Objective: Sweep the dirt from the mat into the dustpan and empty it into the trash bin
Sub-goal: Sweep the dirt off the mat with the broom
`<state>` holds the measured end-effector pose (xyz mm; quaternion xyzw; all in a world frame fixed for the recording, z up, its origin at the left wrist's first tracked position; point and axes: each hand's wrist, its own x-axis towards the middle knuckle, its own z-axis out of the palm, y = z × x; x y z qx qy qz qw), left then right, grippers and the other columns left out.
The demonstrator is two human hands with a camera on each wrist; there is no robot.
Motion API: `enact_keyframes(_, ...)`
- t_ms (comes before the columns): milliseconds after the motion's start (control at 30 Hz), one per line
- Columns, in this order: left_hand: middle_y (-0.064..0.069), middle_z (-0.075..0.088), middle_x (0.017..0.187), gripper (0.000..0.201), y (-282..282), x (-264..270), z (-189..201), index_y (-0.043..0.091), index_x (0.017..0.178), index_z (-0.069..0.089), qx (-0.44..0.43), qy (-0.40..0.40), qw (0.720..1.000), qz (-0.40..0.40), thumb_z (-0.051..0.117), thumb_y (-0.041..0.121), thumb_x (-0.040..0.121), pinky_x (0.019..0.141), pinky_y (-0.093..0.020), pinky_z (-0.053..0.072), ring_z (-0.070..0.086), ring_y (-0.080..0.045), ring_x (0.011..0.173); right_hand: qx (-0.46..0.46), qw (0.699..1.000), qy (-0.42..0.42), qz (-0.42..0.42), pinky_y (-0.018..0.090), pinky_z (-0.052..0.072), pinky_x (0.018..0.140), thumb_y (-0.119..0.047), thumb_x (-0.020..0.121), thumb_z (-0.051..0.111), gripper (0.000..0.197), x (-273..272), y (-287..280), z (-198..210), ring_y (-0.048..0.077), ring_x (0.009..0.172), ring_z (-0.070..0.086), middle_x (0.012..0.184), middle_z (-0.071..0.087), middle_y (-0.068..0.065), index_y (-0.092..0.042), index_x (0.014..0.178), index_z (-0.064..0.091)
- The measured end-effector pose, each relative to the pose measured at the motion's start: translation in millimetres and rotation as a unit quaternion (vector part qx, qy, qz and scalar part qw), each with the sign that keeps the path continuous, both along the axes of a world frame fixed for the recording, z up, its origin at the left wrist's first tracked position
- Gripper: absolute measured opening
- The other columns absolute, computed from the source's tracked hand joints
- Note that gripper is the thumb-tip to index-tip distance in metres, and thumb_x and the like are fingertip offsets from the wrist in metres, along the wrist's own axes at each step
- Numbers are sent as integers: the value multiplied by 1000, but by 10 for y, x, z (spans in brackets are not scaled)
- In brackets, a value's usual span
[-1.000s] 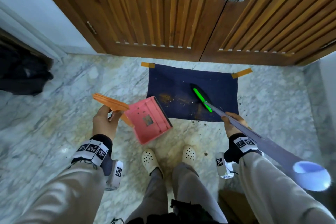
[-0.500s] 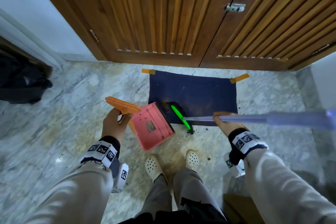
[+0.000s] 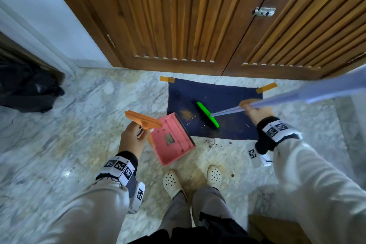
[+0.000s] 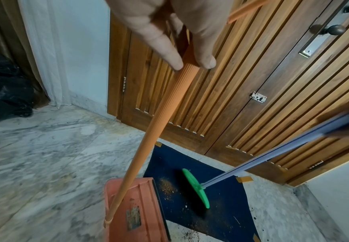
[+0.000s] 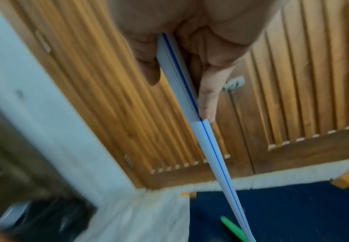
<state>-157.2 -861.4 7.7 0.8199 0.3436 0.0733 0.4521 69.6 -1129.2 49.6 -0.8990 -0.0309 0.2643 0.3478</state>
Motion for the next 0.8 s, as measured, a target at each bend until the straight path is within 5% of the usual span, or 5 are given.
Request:
enact_keyframes(133,0,55,99,18,22,7,-5,3,100,61,5,15,1000,-4,62,14,86,80,-28,44,52,-13,90,-48,991,-3,127,19,42,44,-17,89,58,18,-486,152,-274,22,53,52,88,70,26,-11,102,69)
enact_keyframes(267,-1,58,101,21,45,-18,-1,6,102,62,5,26,1000,0,61,21,87,79,-25,42,53,-11,89,-85,972,22,219,31,55,69,-15,86,59,17,-493,258,-295,27,73,65,89,71,14,-7,95,71)
enact_keyframes(433,1,56,98,17,5,-19,42,3,99,61,-20,-3,1000,0,63,11,85,86,-27,45,52,-11,91,-23,992,3,125,10,43,52,-12,88,59,17,-54,230,-66,16,64,53,86,63,11,-8,101,68)
enact_keyframes(667,-2,57,106,19,24,-60,0,5,103,60,-28,1,1000,1,62,12,86,88,-28,46,54,-13,97,91,990,-49,-93,44,57,84,-20,82,65,17,445,199,166,38,90,66,76,64,12,-18,66,61)
enact_keyframes(800,0,57,101,13,11,-84,-15,7,97,59,-36,-9,999,-7,63,10,85,86,-26,44,56,-14,96,-36,997,-9,70,39,46,83,-20,90,55,22,161,303,-190,35,94,59,106,64,22,-7,104,66)
